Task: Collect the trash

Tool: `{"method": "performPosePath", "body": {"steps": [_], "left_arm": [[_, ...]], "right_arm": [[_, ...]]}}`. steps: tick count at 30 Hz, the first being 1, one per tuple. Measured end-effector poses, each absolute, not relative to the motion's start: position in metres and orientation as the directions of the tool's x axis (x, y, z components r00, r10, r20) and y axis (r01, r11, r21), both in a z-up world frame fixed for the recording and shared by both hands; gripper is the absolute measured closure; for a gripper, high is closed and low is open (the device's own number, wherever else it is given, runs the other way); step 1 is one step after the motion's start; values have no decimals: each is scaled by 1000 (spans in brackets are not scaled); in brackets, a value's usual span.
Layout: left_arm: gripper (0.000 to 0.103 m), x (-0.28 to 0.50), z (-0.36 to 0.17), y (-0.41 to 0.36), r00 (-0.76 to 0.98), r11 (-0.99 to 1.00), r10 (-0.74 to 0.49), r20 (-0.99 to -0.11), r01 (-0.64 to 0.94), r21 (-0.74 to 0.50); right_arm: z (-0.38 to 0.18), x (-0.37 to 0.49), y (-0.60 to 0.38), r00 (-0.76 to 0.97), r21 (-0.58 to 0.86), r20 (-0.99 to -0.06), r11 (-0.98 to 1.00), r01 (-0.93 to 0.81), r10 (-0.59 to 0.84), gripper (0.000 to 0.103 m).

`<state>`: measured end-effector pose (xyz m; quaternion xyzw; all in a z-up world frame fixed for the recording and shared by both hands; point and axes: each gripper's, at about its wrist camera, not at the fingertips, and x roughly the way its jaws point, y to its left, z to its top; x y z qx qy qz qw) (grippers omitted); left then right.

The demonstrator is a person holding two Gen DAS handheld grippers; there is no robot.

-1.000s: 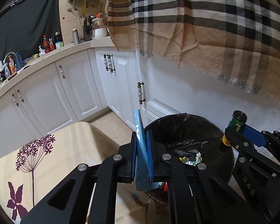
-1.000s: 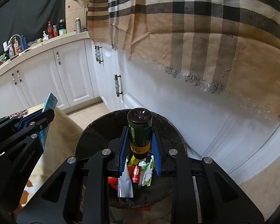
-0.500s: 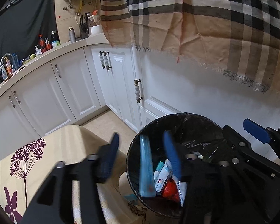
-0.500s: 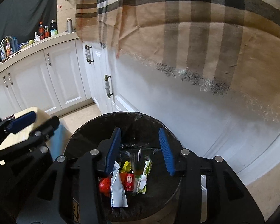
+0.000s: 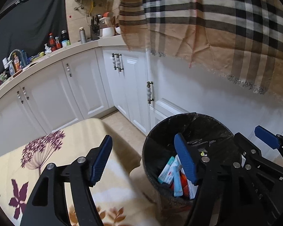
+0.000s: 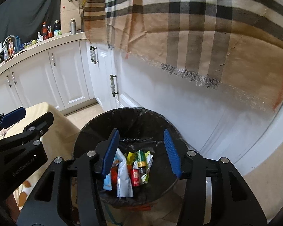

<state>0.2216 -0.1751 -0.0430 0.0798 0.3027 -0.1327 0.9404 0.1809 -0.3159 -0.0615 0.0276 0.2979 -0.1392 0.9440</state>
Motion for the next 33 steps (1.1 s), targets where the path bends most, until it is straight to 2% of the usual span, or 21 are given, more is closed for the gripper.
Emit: {"method": "performPosePath", "body": {"steps": [7,10,18,33], "left_arm": [[30,187,-35,-140,802,965,-174,-572,255,64],[29,173,-33,-128,807,967,-160,-568,242,73],[25,132,-21,-97,829,975,-148,-539,213,60],[22,88,-15,-68,844,984,-122,-523,171,47]], "right_arm": [[-54,154,-292,789,-34,-571,967,252,-226,54],[-50,141,-282,795,-34,-567,971,238,-214,47],[-44,114,-259,806,-40,-562,979,198,-186,46],[-28,69,-238,836,-57,-520,984,168,-173,40]]}}
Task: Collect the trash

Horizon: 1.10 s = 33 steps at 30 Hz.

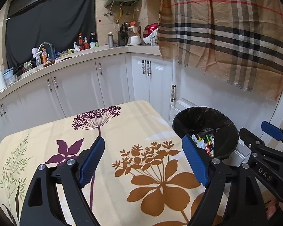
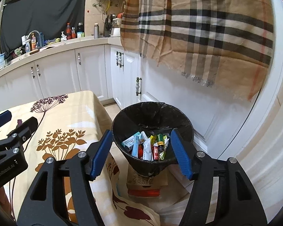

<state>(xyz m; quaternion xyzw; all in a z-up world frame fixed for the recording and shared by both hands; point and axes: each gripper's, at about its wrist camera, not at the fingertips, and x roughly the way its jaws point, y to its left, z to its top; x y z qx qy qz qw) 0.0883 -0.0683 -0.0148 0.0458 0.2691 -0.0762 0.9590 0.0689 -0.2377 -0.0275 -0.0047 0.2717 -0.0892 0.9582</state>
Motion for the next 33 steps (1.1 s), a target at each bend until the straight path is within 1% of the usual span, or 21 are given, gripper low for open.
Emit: {"method": "performPosePath", "body": {"steps": [33], "left_arm": [[21,77,-7,-51,855,988,-121,-504,154,24]], "right_arm": [[-19,54,-235,849,-66,-493,982,180,-189,39]]}}
